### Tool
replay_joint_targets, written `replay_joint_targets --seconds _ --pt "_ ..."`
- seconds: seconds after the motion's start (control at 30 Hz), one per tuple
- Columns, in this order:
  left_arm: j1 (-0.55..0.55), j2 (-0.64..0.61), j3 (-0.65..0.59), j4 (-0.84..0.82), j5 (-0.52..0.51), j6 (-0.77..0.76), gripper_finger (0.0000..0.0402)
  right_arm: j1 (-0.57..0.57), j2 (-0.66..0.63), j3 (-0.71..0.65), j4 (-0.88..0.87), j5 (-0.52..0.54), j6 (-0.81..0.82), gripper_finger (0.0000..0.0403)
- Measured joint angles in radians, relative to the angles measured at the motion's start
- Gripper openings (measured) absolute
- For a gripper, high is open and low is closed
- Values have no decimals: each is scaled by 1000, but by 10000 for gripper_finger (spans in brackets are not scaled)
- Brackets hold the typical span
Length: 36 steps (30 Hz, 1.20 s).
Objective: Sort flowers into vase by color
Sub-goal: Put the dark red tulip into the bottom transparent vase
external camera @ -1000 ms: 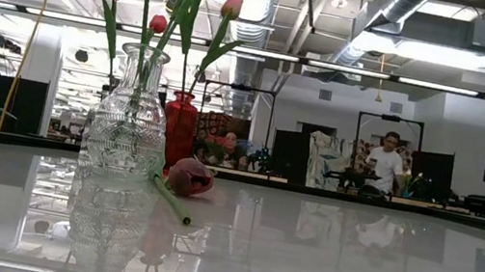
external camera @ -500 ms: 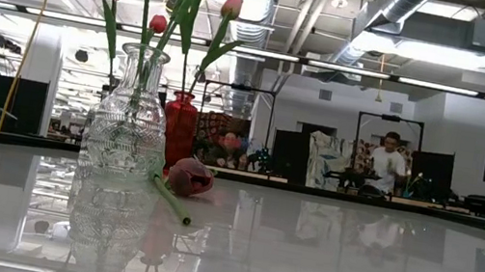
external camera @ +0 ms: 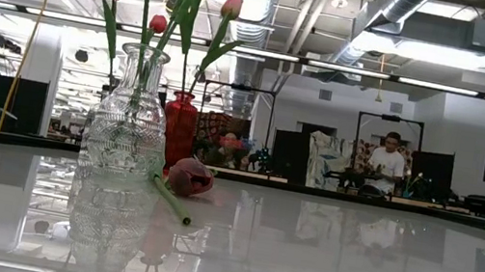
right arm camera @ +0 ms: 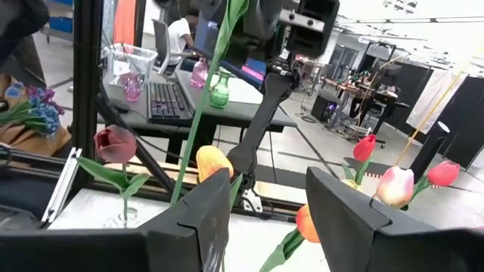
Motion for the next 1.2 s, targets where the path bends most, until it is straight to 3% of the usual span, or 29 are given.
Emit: replay_joint_targets --seconds 0.43,0.67,0.8,0.97,1.2 --pt "-151 -216 0 -300 -124 -175 0 0 0 0 -24 0 31 198" --pt "-194 -280 0 -531 -128 -305 0 0 0 0 -35 0 32 198" --pt "-221 -264 0 -665 -124 -459 0 0 0 0 -37 0 34 198" --pt "-267 -204 -29 -675 -132 -549 0 0 0 0 -37 0 34 198" --pt "-351 -113 -45 -638 -300 -566 0 0 0 0 -36 0 34 198"
